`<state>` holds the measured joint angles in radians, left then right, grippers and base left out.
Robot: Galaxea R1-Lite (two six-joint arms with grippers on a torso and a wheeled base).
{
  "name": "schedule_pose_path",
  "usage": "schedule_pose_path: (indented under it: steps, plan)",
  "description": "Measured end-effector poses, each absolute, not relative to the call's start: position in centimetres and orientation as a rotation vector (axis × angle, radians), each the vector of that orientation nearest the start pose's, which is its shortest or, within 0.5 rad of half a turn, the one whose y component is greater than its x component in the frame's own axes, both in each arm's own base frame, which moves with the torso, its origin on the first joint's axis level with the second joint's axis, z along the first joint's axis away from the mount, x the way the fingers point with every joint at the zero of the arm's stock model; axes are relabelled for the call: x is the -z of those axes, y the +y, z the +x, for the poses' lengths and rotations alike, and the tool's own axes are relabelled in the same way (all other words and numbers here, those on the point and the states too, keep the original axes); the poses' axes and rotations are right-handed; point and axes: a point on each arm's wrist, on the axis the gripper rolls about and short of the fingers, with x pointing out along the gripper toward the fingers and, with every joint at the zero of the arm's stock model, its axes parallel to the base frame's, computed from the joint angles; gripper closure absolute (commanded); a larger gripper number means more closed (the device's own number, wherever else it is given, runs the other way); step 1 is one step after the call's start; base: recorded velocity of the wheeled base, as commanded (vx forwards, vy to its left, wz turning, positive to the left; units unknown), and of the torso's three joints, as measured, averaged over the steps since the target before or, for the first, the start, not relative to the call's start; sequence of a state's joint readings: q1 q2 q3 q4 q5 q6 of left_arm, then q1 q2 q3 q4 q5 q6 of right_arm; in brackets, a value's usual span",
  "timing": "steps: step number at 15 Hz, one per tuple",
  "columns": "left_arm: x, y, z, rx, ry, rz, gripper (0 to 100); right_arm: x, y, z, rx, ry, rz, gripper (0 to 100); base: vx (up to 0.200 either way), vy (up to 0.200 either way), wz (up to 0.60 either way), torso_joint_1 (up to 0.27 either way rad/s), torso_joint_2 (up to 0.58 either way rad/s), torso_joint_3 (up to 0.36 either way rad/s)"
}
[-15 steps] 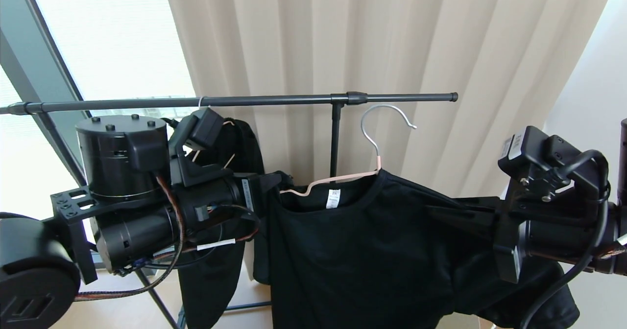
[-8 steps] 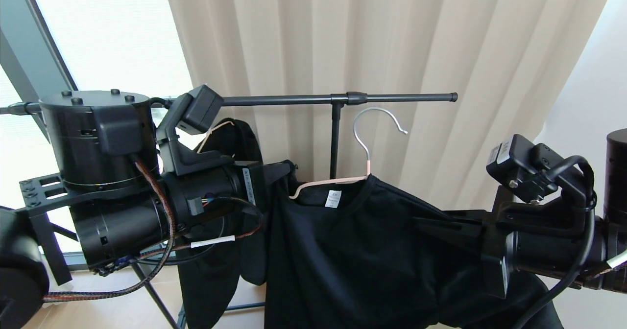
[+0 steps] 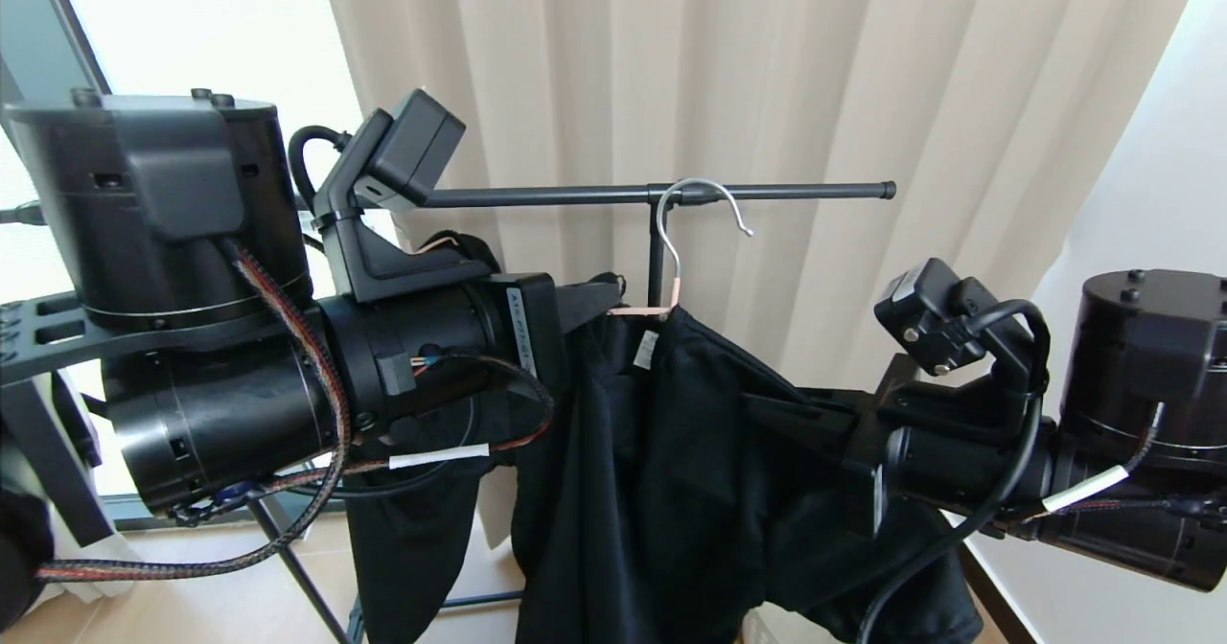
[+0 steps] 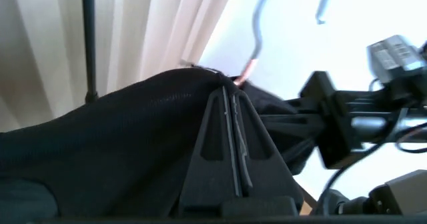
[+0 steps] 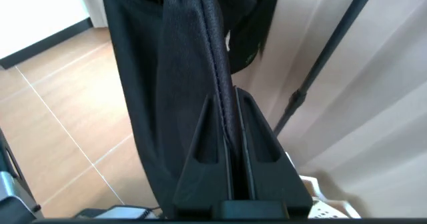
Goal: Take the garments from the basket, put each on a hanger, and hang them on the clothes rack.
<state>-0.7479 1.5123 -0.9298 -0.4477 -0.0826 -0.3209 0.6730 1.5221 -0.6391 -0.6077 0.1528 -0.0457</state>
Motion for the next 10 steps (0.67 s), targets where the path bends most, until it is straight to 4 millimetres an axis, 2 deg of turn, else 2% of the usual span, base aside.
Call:
schedule_pose_path:
  steps: [5,10]
  plan:
    - [-27.2,-20.0,18.9,0.867,0.238,-0.264,100,-17.0,16.8,20.5,-0.826,0.240,-0.062,100,0.000,0.000,0.00,0.000,0.00,0.000]
    - [-27.3,-19.9,18.9,0.864,0.235,-0.260,100,-16.9,15.7,19.9,-0.810,0.142,0.015,100,0.000,0.000,0.00,0.000,0.00,0.000]
